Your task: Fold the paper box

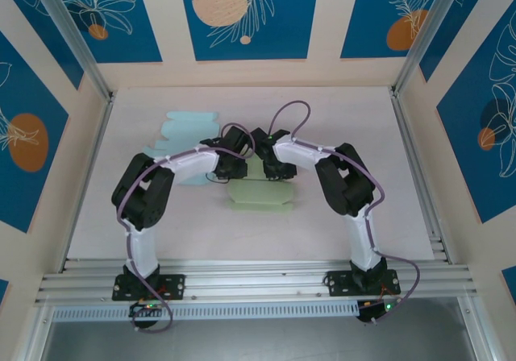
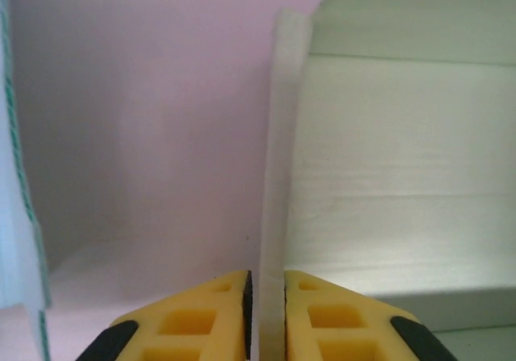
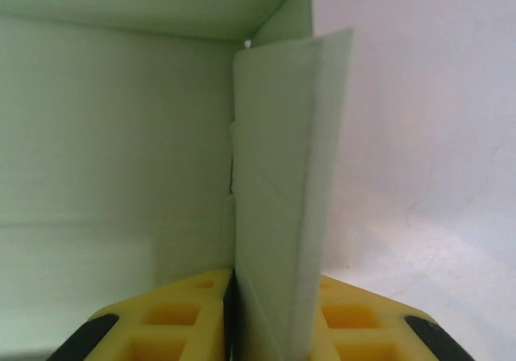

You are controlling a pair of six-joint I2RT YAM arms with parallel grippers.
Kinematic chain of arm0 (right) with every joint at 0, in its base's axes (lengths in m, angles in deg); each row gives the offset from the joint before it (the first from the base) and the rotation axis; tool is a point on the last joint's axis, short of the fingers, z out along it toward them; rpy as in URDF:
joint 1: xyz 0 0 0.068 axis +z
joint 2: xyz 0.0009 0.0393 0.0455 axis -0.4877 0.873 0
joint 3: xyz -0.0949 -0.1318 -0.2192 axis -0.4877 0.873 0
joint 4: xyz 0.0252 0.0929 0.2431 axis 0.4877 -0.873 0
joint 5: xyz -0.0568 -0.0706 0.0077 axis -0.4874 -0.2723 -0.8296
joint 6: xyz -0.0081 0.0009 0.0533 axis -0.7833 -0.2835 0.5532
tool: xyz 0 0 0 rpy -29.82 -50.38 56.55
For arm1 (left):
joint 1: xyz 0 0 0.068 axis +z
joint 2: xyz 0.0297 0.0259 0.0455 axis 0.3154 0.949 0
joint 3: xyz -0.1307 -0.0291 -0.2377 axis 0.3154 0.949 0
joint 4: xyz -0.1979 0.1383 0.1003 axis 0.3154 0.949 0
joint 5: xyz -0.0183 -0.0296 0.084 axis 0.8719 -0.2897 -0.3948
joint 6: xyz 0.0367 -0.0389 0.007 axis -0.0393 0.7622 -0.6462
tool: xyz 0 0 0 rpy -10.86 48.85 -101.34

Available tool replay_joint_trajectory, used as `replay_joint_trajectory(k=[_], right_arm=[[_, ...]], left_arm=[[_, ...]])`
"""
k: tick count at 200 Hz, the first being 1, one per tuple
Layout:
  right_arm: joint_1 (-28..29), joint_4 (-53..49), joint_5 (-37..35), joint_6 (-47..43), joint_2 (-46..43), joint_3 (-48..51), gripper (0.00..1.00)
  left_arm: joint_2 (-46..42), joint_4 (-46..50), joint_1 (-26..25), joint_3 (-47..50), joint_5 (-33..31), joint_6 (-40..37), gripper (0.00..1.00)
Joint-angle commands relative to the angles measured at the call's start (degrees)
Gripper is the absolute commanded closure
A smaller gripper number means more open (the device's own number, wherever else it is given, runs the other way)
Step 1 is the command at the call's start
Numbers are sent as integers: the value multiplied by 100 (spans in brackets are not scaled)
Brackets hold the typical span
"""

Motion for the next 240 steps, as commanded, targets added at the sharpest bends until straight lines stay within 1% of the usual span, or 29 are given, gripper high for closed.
replay_joint_trajectory(k=[1, 7, 18, 28, 55, 65, 89, 119, 135, 156, 167, 186, 208, 224, 240], right_arm=[[366, -1119, -900, -400, 559, 522, 76], [373, -1044, -860, -440, 525, 541, 76], [391, -891, -784, -514, 468, 572, 77], [385, -839, -741, -540, 423, 587, 78], [358, -1060, -889, -389, 409, 562, 83], [358, -1130, -931, -333, 379, 593, 87], [375, -1203, -961, -224, 250, 690, 87], [440, -1153, -885, -197, 65, 769, 87], [536, -1035, -781, -219, 26, 793, 87], [618, -832, -629, -265, 52, 777, 87], [617, -809, -619, -263, 78, 748, 87], [595, -745, -628, -299, 76, 732, 86], [586, -670, -646, -344, 27, 739, 86], [579, -600, -647, -395, -16, 741, 85], [571, -501, -639, -505, -50, 749, 82]], left_arm=[[534, 717, 235, -124, -978, -242, 83], [541, 674, 235, -144, -931, -241, 85], [587, 688, 231, -204, -934, -247, 94], [655, 837, 235, -320, -1096, -277, 100], [747, 1242, 235, -502, -1726, -303, 100], [722, 1291, 235, -502, -1921, -270, 100], [790, 1428, 234, -575, -2281, -196, 100], [1015, 1621, 235, -728, -2503, -165, 100], [1045, 1480, 229, -661, -2340, -164, 88], [815, 899, 235, -345, -1647, -165, 74], [599, 622, 235, -200, -1252, -164, 64], [134, 228, 275, -2, -697, -185, 62], [-484, -164, 379, 240, -243, -168, 61], [-930, -448, 474, 462, 60, -98, 50], [-1326, -699, 563, 689, 355, -30, 45]])
